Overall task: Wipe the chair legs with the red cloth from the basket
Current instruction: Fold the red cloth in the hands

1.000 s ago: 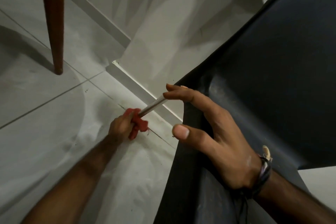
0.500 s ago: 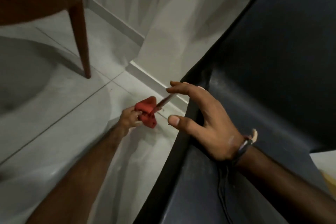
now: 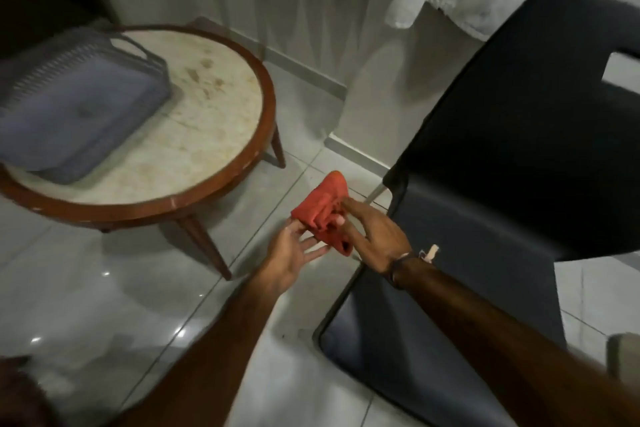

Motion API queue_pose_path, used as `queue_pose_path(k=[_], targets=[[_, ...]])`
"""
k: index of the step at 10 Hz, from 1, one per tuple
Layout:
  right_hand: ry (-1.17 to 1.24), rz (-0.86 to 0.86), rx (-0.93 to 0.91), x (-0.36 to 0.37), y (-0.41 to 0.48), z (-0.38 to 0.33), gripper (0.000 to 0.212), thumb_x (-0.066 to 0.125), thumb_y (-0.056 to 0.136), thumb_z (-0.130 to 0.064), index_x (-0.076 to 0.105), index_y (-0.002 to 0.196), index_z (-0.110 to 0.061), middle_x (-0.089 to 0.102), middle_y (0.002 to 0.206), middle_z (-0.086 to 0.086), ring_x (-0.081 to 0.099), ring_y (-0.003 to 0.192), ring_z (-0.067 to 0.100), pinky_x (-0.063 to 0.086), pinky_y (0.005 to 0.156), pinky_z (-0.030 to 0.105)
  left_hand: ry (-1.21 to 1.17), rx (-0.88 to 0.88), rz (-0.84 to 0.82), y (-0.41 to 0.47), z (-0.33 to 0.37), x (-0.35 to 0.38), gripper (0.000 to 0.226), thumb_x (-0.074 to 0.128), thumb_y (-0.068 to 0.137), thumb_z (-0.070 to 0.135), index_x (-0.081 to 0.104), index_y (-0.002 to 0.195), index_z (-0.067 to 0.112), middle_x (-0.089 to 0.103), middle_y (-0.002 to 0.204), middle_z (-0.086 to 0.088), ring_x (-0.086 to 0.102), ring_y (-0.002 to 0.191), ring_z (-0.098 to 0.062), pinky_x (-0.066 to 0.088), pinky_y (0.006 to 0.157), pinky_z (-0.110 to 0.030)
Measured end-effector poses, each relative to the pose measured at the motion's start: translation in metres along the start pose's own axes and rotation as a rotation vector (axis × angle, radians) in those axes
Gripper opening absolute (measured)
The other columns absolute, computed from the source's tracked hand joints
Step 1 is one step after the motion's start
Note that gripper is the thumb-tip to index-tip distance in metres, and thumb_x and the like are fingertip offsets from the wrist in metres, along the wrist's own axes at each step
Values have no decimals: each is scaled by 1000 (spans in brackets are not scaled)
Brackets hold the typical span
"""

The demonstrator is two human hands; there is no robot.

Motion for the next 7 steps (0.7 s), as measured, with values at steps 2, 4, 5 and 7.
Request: queue_pose_path(k=[2,4,5,7], targets=[[-130,-137,-208,-7,-69,-114,47,33,108,-50,49,151,-39,43,166,-6,39,155,21,34,126,44,-112,-58,22,-109,81,2,39,48,86,38,74,87,8,75,78,-14,68,57,-27,50,47,-28],[-76,-233,-255,6,-95,-192,49,36,108,-55,36,156,-47,30,170,-19,26,159,7,17,123,21,380,75,219,-158,156,-56,28,55,84,0,71,105,8,72,69,-12,59,49,-26,42,42,-28],[61,-264,-113,16,-108,-192,57,30,98,-73,33,152,-57,15,167,-35,8,156,-9,11,121,17,400,295,414,-164,229,-107,23,52,98,9,67,115,5,75,83,-8,69,66,-24,56,50,-29],[189,-279,165,64,-179,-106,51,52,80,-76,40,130,-80,29,150,-55,28,153,-13,13,118,-2,1390,686,669,-126,379,-178,45,47,101,19,42,146,15,55,139,-16,53,128,-34,45,104,-47]])
Point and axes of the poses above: each hand's wrist, its own y-axis towards the middle knuckle, its own x-axis out of the palm, z = x × y, the point moved 6 cm from there along y, towards the middle knuckle
